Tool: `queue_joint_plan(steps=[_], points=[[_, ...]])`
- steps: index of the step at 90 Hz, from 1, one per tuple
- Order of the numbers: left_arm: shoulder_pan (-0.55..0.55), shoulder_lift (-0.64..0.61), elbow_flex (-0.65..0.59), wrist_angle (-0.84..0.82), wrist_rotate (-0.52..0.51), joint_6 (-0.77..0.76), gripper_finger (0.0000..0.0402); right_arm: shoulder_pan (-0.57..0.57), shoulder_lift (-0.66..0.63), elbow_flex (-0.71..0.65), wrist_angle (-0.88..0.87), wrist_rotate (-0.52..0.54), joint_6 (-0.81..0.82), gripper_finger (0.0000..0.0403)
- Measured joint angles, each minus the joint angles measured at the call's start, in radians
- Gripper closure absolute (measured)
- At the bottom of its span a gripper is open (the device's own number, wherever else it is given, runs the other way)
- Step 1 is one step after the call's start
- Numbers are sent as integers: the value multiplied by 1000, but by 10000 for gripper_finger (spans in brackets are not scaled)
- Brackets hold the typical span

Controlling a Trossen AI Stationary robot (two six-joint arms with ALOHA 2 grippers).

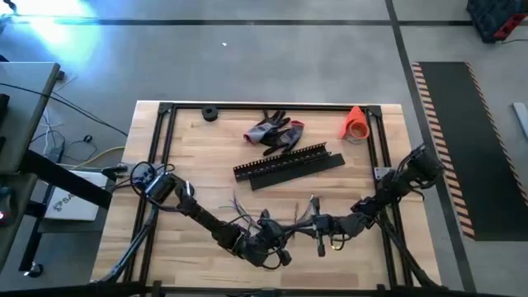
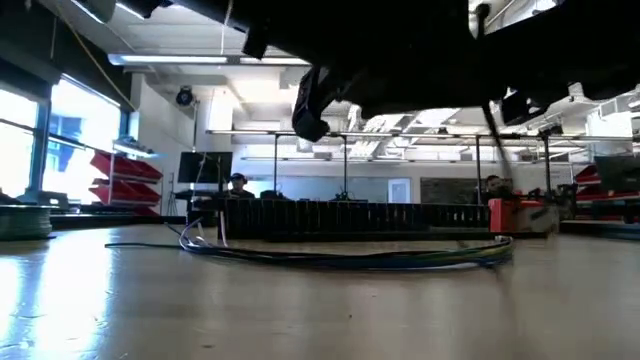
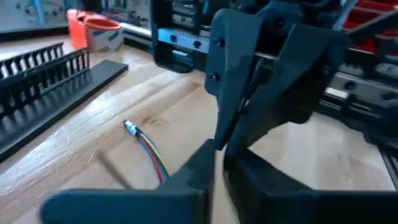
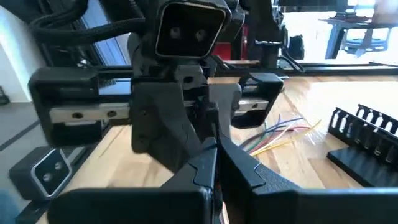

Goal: Ziptie cables
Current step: Wrap the cables using a black zip tie

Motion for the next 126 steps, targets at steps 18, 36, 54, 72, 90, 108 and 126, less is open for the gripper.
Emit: queue_joint_plan(steps=[18,36,54,72,90,108,126], points=[[2,0,0,-2,45,-7,400,36,0,0,-21,26,-48,400],[3,0,0,-9,37,-39,401,63,-72,0,-168,43,-70,340],[4,2,0,-11,14,-75,401,94,-255,0,-478,34,-11,258],[4,25,-1,-5,33,-109,401,113,-341,1,-518,46,29,221],[4,29,0,14,44,-103,401,92,-335,1,-526,52,64,217],[6,29,0,14,55,-102,401,19,-334,3,-521,-47,65,217],[6,29,0,14,55,-99,401,-40,-327,3,-522,-143,94,223]])
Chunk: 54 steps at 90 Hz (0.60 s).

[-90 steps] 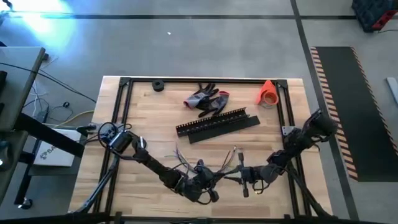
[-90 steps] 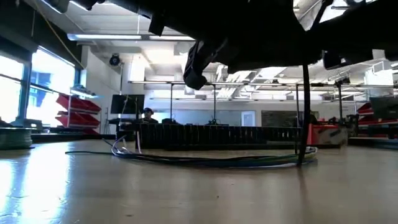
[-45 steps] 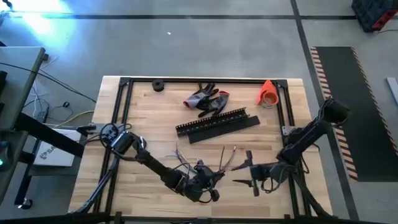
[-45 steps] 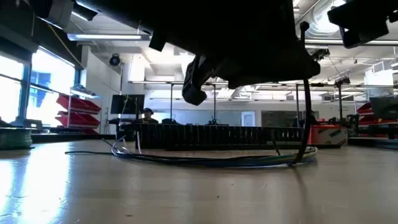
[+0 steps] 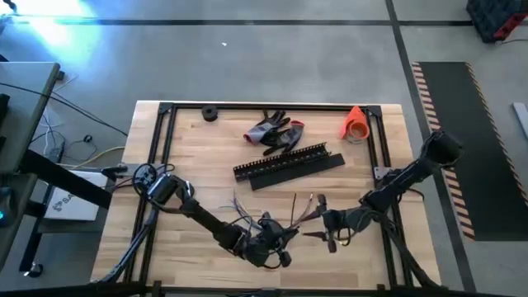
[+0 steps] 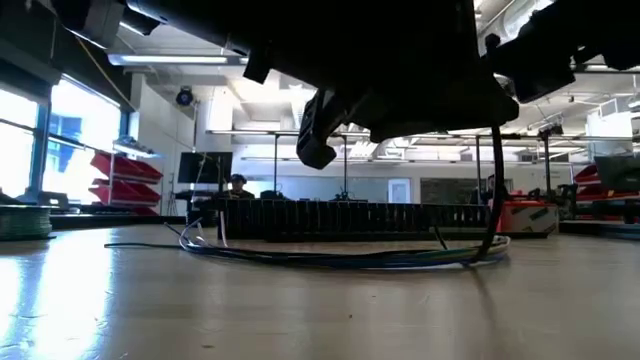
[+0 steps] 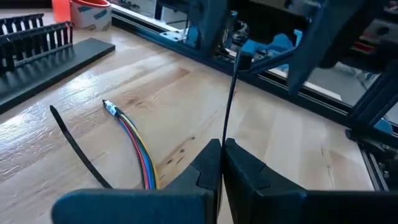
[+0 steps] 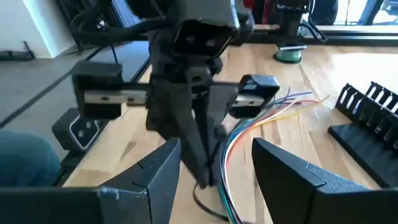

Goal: Ziptie cables
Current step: Wrap the cables using a black zip tie

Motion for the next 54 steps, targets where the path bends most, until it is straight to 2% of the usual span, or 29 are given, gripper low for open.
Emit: queue_joint_plan(steps=[25,54], points=[[0,0,0,0,6,4,401,-32,9,0,28,-43,-6,267],[0,0,0,1,7,4,401,-64,59,1,75,-115,-11,292]])
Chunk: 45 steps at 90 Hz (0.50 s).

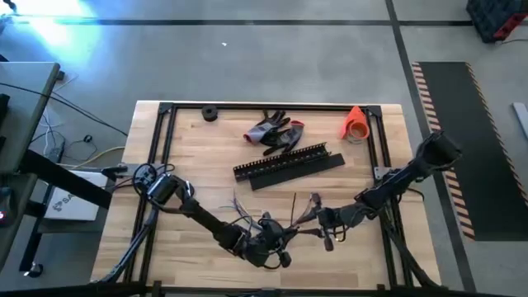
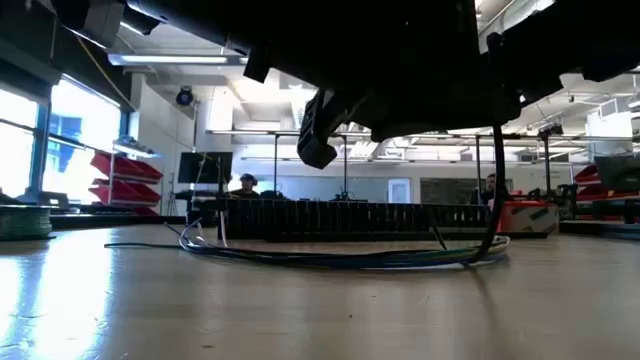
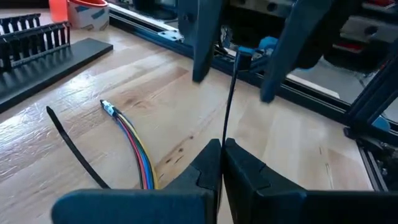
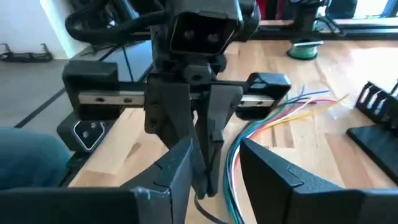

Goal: Ziptie cables
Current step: Wrap the cables using a black zip tie

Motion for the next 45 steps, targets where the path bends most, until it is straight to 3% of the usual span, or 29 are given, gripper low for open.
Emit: queue_joint_plan(steps=[26,45], points=[[0,0,0,0,0,0,401,0,7,0,39,3,-1,390],[-3,0,0,-4,-44,23,394,1,7,0,42,0,0,399]])
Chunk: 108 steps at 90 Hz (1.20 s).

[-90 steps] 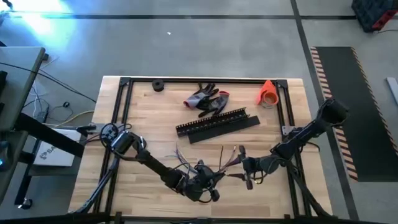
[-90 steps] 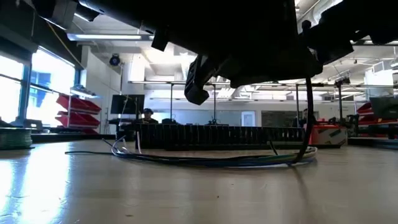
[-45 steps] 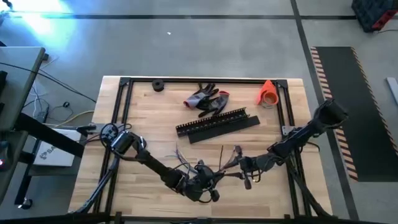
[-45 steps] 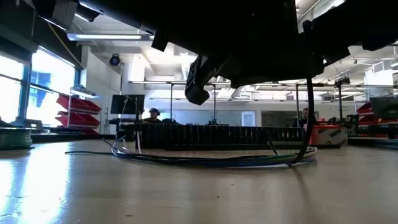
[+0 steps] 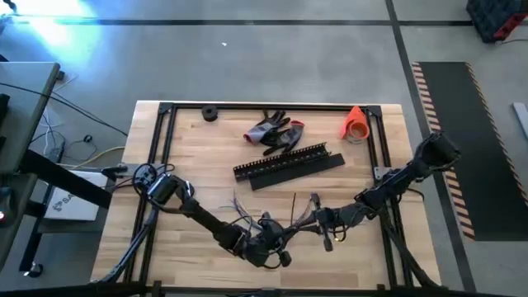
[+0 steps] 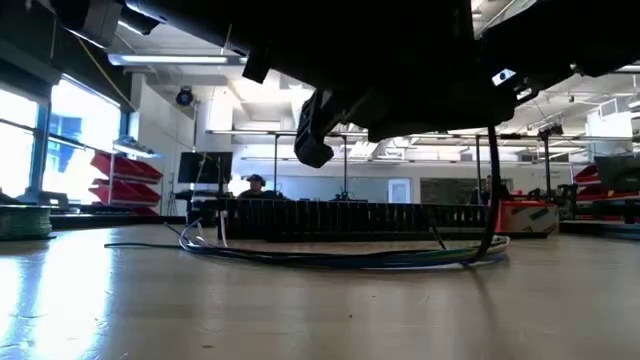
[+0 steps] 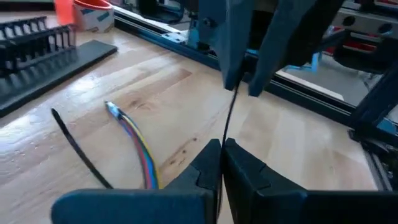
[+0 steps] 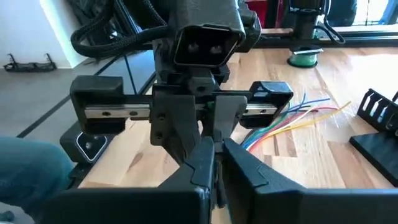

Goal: Ziptie cables
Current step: Wrap the cables using a black zip tie

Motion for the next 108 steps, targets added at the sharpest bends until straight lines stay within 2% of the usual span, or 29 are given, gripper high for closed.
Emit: queue_joint_plan(steps=[11,25,37,87,108], points=[[-3,-2,0,5,-28,55,361,0,0,0,-1,-9,15,401],[1,-4,0,45,-6,109,314,0,0,0,-11,-26,25,401],[1,-4,0,69,0,151,302,0,0,0,-27,-32,26,402],[0,-4,0,74,41,152,395,1,0,0,-33,-34,19,403],[0,-4,0,74,51,146,401,1,0,0,-33,-36,16,402]])
